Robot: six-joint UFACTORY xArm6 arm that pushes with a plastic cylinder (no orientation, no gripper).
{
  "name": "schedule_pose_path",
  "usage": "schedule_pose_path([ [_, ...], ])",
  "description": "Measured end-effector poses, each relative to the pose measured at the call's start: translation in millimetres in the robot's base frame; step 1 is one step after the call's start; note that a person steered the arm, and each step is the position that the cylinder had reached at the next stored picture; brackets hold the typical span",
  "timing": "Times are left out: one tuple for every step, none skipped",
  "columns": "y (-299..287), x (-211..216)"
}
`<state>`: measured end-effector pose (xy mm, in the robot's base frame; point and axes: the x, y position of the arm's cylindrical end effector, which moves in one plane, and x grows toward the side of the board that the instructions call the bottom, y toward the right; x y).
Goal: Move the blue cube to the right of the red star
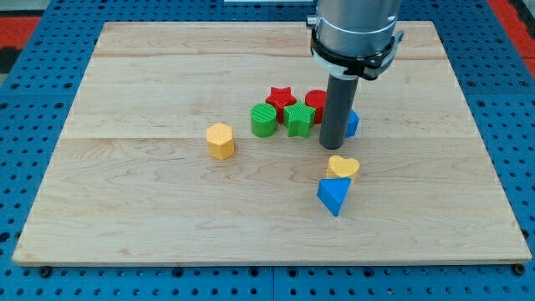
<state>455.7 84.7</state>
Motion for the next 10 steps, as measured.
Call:
schedule_pose_path([
  [9,2],
  [40,3],
  [83,3],
  [118,3],
  [122,-5],
  [96,-9],
  [60,-19],
  [40,-27],
  [26,-35],
  [4,-42],
])
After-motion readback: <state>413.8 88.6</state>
